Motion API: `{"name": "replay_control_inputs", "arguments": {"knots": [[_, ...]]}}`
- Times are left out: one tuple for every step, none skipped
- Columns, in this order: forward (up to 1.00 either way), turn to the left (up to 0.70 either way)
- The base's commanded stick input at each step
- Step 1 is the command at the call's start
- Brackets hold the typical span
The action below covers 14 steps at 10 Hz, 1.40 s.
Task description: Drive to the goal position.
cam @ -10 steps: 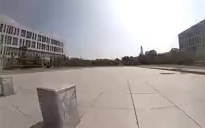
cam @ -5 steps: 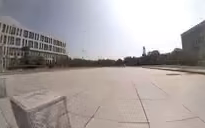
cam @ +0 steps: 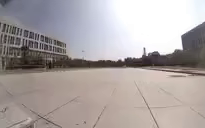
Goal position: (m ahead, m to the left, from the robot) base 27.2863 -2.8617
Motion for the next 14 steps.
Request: {"name": "replay_control_inputs", "arguments": {"knots": [[0.70,0.00],[0.70,0.00],[0.70,0.00],[0.70,0.00],[0.70,0.00],[0.70,0.00],[0.70,0.00],[0.70,0.01],[0.70,0.02],[0.70,0.02],[0.70,0.02],[0.70,0.01],[0.70,0.00],[0.70,0.00]]}}
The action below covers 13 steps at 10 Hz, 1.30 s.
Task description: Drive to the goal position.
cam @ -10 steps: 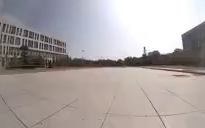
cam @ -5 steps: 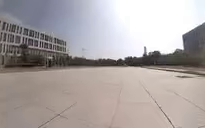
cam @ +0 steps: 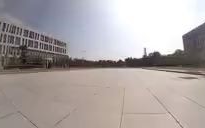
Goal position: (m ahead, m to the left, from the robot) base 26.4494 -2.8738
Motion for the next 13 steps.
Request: {"name": "replay_control_inputs", "arguments": {"knots": [[0.70,0.00],[0.70,0.00],[0.70,0.00],[0.70,0.00],[0.70,0.00],[0.70,0.00],[0.70,0.00],[0.70,0.00],[0.70,0.00],[0.70,0.00],[0.70,0.00],[0.70,0.00],[0.70,0.00]]}}
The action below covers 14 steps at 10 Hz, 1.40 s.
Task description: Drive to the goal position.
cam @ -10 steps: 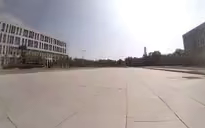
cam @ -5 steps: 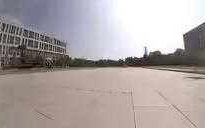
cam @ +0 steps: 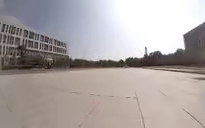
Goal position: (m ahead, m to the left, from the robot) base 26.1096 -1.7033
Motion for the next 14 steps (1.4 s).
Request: {"name": "replay_control_inputs", "arguments": {"knots": [[0.70,0.00],[0.70,0.00],[0.70,0.00],[0.70,0.00],[0.70,0.00],[0.70,0.00],[0.70,0.00],[0.70,0.00],[0.69,0.00],[0.68,0.00],[0.68,0.00],[0.67,0.00],[0.67,0.00],[0.67,0.00]]}}
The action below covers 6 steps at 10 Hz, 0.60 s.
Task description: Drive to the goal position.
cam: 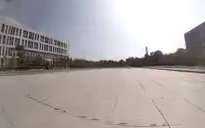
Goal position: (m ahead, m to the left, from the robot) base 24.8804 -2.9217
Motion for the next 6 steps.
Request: {"name": "replay_control_inputs", "arguments": {"knots": [[0.66,0.00],[0.67,0.00],[0.67,0.00],[0.67,0.00],[0.67,0.00],[0.67,0.00]]}}
